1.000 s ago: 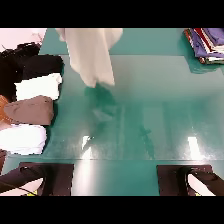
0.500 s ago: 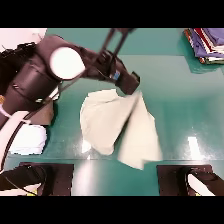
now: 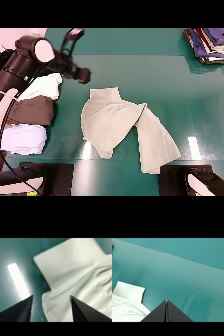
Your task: Fold the shirts.
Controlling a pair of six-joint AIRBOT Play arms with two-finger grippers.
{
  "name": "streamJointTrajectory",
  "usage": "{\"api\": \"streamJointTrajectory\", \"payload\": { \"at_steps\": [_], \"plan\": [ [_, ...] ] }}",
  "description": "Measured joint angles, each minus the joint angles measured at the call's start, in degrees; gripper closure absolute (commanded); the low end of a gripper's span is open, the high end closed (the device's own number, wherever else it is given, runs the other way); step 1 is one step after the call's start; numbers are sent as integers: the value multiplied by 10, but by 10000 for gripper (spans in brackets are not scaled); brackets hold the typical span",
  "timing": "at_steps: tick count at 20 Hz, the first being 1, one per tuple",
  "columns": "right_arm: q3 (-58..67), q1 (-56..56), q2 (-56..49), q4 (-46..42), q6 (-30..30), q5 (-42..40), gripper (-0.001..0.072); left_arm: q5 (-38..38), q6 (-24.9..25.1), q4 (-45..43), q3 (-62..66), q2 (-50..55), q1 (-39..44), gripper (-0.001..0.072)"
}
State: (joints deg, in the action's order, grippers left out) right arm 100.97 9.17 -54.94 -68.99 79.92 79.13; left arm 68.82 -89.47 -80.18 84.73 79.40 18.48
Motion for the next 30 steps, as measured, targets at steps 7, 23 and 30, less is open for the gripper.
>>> {"api": "streamJointTrajectory", "payload": {
  "at_steps": [7,23,30],
  "plan": [
    [0,1,-10,3,1,8,698,-74,57,106,-218,4,-61,167],
    [0,29,-54,2,11,30,698,-148,75,185,-247,21,-82,680],
    [-79,-58,-33,-1,27,93,593,-142,75,148,-110,-62,-161,680]
  ]
}}
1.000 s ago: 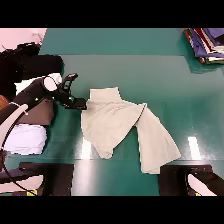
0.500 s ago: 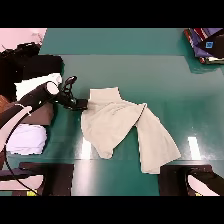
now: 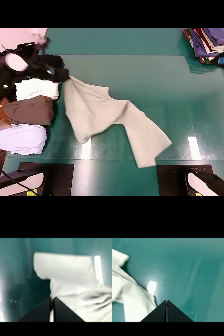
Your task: Fold the shirts.
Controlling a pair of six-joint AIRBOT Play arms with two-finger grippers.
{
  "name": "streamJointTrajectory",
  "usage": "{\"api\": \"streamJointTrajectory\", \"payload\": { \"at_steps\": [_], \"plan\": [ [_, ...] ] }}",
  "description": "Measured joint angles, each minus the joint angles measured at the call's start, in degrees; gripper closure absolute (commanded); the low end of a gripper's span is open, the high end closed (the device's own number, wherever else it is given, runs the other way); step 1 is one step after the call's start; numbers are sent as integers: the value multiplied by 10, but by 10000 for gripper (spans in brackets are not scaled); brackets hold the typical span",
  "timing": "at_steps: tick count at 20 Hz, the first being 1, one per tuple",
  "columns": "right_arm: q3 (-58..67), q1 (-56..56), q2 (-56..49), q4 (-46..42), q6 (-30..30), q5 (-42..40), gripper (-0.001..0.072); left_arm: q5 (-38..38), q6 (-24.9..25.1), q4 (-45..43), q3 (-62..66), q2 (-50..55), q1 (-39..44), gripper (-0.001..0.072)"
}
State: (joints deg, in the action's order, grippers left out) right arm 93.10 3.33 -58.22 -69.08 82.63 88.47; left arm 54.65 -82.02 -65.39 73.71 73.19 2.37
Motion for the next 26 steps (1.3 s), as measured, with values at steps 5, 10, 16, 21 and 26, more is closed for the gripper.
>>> {"api": "streamJointTrajectory", "payload": {
  "at_steps": [5,10,16,21,26],
  "plan": [
    [-246,-22,25,2,3,-29,137,12,0,-12,30,-16,-23,679],
    [-460,55,-15,38,-14,-119,139,23,0,-17,36,-19,-28,680],
    [-504,169,-123,69,-28,-212,592,29,0,-19,37,-20,-28,680],
    [-435,191,-150,26,-28,-229,699,40,0,-20,45,-34,-28,680],
    [-271,146,-47,-45,-20,-210,699,42,0,-20,148,-111,-28,680]
  ]
}}
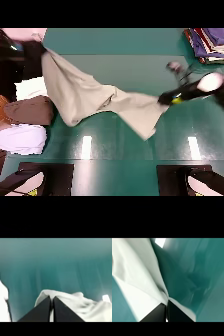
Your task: Fold the shirts.
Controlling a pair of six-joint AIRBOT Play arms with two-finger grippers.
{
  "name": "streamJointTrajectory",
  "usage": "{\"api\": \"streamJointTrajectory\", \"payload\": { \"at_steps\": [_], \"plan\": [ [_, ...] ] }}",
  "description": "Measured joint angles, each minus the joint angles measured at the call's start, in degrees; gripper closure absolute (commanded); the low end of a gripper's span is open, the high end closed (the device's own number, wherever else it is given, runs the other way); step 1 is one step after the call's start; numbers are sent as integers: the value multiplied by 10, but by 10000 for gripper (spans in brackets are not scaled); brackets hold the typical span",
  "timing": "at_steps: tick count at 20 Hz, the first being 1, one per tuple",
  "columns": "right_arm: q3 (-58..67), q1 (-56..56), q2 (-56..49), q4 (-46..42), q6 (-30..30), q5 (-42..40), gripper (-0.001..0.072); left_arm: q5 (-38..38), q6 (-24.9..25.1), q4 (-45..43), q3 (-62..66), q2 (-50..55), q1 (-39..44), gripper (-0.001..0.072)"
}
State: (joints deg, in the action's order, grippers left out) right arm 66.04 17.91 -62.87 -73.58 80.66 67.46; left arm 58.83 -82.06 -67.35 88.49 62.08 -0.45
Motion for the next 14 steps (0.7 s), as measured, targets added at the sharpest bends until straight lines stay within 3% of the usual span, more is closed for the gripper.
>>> {"api": "streamJointTrajectory", "payload": {
  "at_steps": [8,14],
  "plan": [
    [257,-100,171,-25,3,3,699,-7,-1,5,237,-134,0,681],
    [377,-175,193,-27,3,37,699,-51,-4,8,320,-157,0,682]
  ]
}}
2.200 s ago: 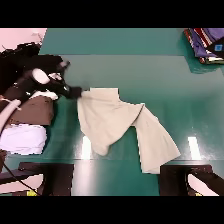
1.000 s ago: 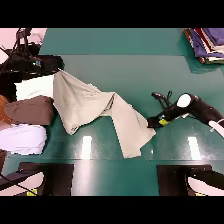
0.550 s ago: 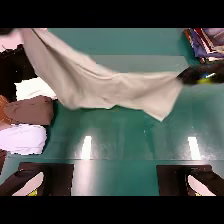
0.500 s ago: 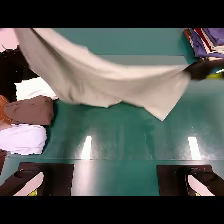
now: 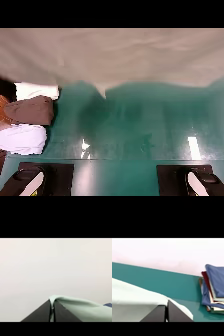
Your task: Fold the shirts.
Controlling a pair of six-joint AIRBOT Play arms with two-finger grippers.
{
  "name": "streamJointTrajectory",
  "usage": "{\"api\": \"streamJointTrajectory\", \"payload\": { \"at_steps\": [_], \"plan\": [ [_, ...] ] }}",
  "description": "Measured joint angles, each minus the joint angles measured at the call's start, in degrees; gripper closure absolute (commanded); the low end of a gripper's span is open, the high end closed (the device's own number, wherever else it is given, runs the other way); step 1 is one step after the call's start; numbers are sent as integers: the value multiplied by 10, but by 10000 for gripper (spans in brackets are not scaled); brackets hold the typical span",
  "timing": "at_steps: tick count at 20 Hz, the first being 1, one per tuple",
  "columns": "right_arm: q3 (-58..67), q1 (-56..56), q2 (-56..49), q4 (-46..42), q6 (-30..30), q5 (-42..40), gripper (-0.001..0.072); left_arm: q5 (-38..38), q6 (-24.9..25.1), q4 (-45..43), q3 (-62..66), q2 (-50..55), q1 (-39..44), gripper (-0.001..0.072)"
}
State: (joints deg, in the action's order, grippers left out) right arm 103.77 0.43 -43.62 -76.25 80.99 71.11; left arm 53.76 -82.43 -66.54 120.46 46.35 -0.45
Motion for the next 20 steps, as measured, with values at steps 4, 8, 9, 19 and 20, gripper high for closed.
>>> {"api": "streamJointTrajectory", "payload": {
  "at_steps": [4,8,9,19,20],
  "plan": [
    [64,-27,-60,3,14,85,699,-19,-2,-1,-28,20,0,681],
    [35,-33,-143,20,43,155,699,24,-8,-3,-73,106,0,680],
    [12,-30,-164,21,47,163,699,45,-9,-3,-83,138,0,680],
    [-186,46,-390,25,61,39,697,125,-13,-5,-170,475,0,364],
    [-181,52,-410,26,61,27,649,125,-16,-5,-172,491,-1,59]
  ]
}}
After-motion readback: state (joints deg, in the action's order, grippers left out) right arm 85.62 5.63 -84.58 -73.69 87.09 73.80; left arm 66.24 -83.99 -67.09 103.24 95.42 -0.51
